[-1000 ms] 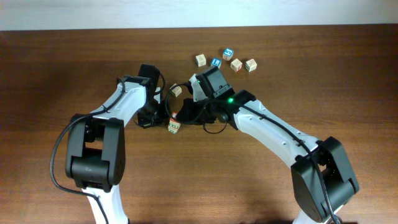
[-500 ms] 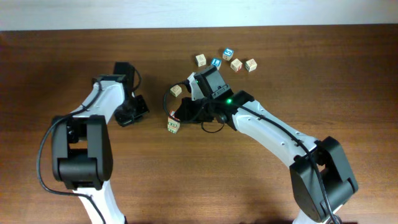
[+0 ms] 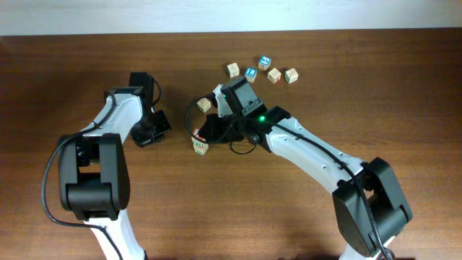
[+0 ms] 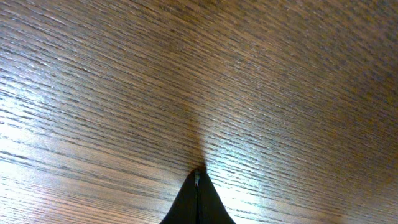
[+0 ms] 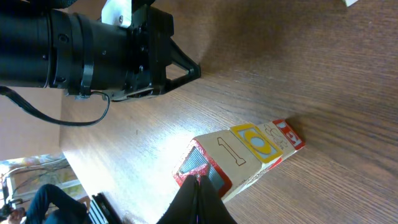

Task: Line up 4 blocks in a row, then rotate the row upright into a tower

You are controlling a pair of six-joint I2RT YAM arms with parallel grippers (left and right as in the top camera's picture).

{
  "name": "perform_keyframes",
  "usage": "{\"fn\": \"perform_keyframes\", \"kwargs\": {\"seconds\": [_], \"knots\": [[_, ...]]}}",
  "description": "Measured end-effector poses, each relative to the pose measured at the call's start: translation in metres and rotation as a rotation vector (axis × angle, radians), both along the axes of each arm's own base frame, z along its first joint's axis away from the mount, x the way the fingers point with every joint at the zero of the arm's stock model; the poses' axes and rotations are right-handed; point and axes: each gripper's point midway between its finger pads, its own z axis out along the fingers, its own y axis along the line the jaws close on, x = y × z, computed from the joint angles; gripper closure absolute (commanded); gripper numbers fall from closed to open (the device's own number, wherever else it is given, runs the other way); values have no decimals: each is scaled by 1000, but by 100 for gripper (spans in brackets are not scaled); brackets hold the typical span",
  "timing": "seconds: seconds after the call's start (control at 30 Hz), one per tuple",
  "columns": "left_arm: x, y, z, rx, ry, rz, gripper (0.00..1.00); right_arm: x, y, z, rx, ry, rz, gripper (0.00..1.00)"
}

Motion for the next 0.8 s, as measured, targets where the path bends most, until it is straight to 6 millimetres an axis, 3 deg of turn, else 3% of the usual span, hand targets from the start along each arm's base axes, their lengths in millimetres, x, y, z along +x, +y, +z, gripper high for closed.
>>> {"fn": "perform_keyframes", "kwargs": {"seconds": [0.1, 0.17, 0.27, 0.8], "knots": [[0, 0, 0, 0, 0, 0, 100, 0, 0, 0, -3, 1, 2, 95], [0, 0, 0, 0, 0, 0, 100, 0, 0, 1, -1, 1, 4, 87], [0, 0, 0, 1, 0, 0, 100, -1, 2, 3, 2, 2, 9, 84], [0, 1, 0, 7, -1, 0, 100, 3, 4, 8, -8, 10, 9, 82]]}}
